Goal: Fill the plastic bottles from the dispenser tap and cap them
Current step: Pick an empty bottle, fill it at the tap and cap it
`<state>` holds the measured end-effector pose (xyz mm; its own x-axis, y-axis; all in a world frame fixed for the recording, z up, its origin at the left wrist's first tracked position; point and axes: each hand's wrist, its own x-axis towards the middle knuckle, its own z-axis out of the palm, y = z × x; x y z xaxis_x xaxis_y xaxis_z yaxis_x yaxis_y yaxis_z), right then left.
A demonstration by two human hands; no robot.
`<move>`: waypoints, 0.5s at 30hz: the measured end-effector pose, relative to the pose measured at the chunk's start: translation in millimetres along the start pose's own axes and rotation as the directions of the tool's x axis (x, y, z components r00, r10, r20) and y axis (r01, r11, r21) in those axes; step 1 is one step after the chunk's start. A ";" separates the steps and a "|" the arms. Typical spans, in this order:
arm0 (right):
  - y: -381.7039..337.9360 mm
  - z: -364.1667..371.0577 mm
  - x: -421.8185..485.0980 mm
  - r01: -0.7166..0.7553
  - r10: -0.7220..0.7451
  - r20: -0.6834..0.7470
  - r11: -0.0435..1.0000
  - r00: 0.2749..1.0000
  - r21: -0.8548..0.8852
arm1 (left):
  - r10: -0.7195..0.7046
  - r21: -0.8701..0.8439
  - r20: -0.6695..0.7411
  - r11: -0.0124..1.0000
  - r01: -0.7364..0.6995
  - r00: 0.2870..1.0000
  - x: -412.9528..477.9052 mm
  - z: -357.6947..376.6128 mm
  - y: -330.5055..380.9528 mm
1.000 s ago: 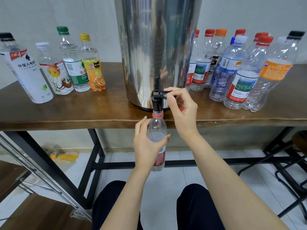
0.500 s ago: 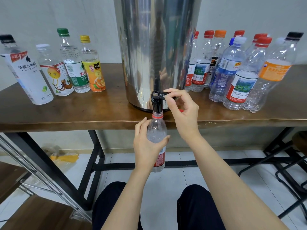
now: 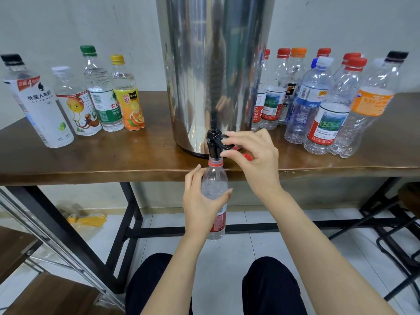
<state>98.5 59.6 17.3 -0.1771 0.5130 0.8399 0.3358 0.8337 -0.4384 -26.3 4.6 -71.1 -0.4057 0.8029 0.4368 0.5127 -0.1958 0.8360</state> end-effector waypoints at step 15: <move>5.4 -5.0 9.0 0.035 -0.035 0.108 0.999 0.994 0.003 | 0.019 -0.008 -0.009 1.000 -0.019 1.000 0.7 0.8 0.0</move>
<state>103.3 67.7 24.1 -0.2873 0.5023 0.8156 0.3270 0.8518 -0.4094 -25.9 5.6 -71.1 -0.4031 0.7938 0.4553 0.5139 -0.2153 0.8304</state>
